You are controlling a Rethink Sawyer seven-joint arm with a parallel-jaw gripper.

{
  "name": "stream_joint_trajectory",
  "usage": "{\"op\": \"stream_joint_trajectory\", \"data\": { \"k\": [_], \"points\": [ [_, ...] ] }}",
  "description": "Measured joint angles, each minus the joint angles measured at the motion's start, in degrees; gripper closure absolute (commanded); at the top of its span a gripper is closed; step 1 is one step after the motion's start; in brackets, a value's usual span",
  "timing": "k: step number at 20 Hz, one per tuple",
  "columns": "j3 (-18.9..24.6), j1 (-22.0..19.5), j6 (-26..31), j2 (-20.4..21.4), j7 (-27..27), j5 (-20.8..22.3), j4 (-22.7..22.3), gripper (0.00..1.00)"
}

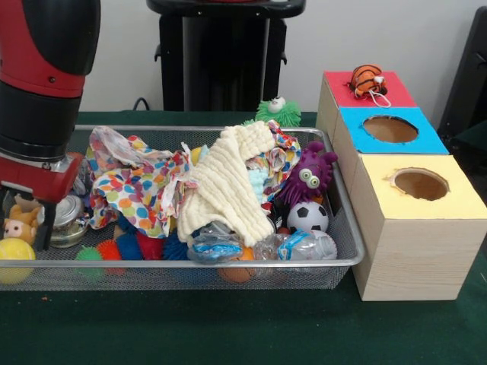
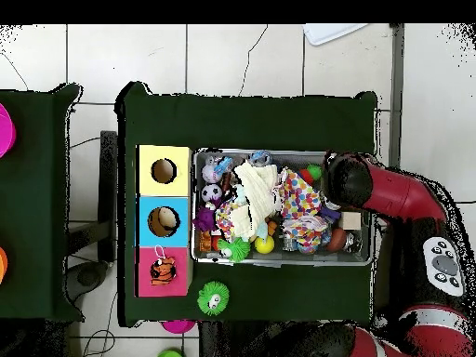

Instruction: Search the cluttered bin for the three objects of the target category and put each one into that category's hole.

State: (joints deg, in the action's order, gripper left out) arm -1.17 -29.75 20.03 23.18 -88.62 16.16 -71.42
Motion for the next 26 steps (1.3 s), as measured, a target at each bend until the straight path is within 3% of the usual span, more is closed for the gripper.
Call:
{"op": "stream_joint_trajectory", "data": {
  "k": [26],
  "points": [
    [-2.86, -0.10, 7.37, -1.90, 0.00, -0.33, -0.66, 0.00]
  ]
}}
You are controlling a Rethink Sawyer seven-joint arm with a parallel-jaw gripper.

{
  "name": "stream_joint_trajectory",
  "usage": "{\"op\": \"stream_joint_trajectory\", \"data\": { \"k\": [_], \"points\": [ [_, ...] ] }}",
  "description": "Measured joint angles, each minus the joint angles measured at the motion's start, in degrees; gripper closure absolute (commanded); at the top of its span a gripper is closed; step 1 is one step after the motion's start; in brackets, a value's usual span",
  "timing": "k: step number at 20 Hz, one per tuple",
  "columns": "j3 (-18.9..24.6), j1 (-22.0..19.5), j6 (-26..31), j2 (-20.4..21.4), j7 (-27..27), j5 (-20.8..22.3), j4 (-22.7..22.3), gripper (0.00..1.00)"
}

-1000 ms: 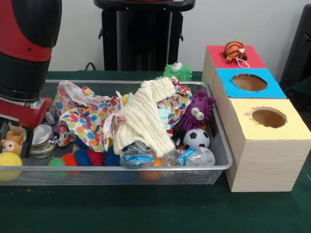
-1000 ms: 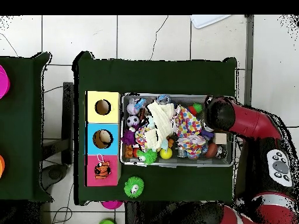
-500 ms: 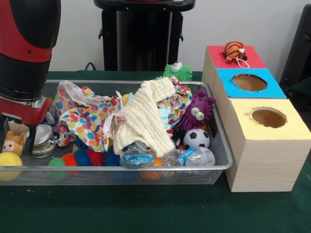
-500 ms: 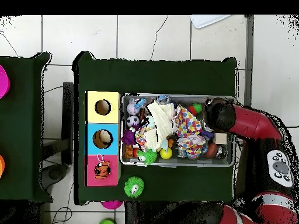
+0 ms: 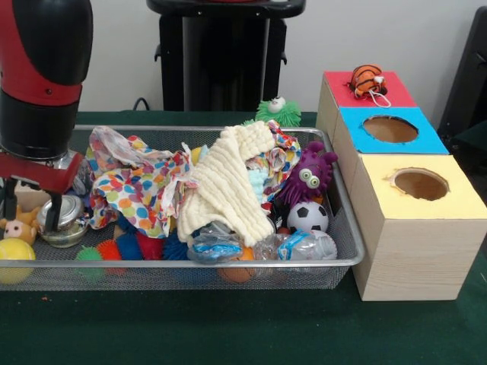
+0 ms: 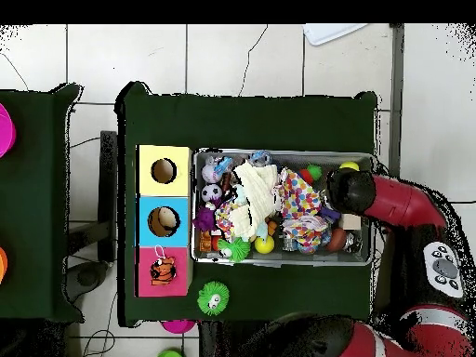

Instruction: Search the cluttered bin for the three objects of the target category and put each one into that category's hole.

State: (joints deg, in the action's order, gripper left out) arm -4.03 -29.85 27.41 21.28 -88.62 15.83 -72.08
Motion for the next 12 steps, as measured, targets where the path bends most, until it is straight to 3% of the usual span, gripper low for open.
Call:
{"op": "stream_joint_trajectory", "data": {
  "k": [12],
  "points": [
    [-1.76, -0.09, -0.02, -4.35, 0.00, 0.02, -0.02, 0.00]
  ]
}}
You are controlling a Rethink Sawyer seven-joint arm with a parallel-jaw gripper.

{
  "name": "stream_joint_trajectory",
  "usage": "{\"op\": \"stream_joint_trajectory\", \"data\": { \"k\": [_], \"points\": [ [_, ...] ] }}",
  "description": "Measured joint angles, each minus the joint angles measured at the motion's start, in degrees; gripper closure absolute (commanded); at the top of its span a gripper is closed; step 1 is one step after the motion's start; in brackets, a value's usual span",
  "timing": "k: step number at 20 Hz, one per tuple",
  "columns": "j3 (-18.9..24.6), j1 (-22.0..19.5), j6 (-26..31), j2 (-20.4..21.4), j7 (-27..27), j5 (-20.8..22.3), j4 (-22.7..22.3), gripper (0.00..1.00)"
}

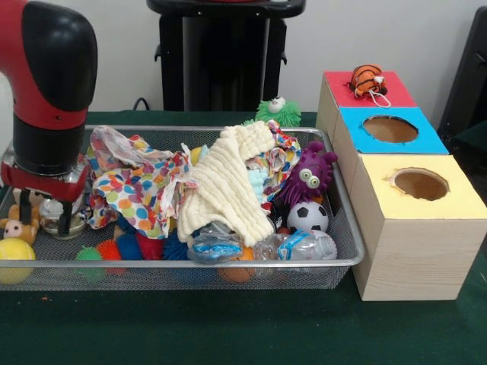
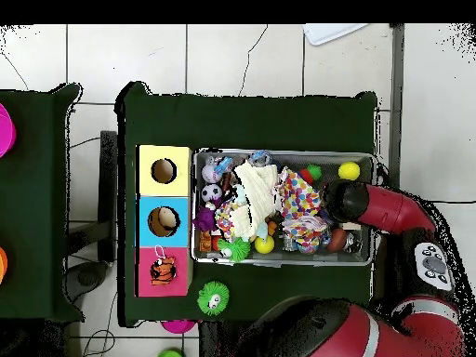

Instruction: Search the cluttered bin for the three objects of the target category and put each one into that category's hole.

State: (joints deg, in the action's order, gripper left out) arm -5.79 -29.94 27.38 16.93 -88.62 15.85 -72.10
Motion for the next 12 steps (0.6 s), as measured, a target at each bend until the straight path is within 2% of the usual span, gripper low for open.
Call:
{"op": "stream_joint_trajectory", "data": {
  "k": [12],
  "points": [
    [-1.67, 0.45, 0.01, -1.70, 0.00, -0.01, 1.12, 0.00]
  ]
}}
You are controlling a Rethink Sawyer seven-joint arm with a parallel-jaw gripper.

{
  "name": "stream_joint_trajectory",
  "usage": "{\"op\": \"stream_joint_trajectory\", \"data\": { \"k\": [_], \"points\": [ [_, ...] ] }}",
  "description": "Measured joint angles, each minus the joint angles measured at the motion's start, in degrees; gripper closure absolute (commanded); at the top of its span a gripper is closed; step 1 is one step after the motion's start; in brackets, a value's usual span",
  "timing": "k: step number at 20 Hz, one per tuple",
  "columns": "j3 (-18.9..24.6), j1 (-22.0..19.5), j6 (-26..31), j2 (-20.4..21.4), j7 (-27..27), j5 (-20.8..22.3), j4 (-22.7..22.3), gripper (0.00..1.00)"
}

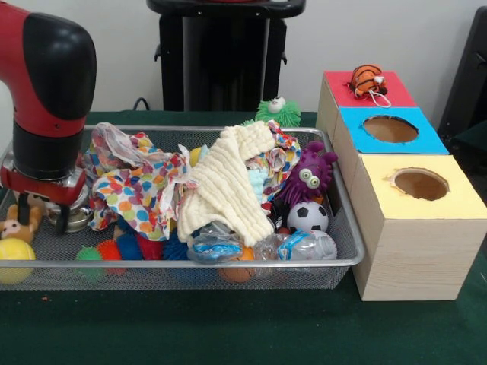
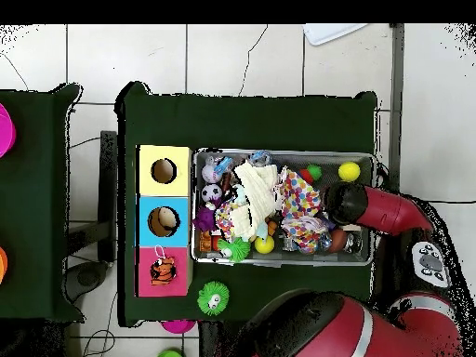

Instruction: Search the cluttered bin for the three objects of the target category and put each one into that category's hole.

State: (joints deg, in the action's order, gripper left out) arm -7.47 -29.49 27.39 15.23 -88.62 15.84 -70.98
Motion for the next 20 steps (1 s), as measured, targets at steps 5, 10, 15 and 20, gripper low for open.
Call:
{"op": "stream_joint_trajectory", "data": {
  "k": [5, 10, 15, 20],
  "points": [
    [-1.06, 0.71, 0.01, -0.27, 0.00, 0.00, 0.83, 0.00],
    [-2.23, 1.78, 0.02, -0.85, 0.00, 0.62, 1.93, 0.00],
    [-2.84, 2.58, 0.04, -1.31, 0.00, 1.61, 2.61, 0.00],
    [-3.27, 3.15, 0.04, -1.80, 0.00, 3.22, 3.33, 0.00]
  ]
}}
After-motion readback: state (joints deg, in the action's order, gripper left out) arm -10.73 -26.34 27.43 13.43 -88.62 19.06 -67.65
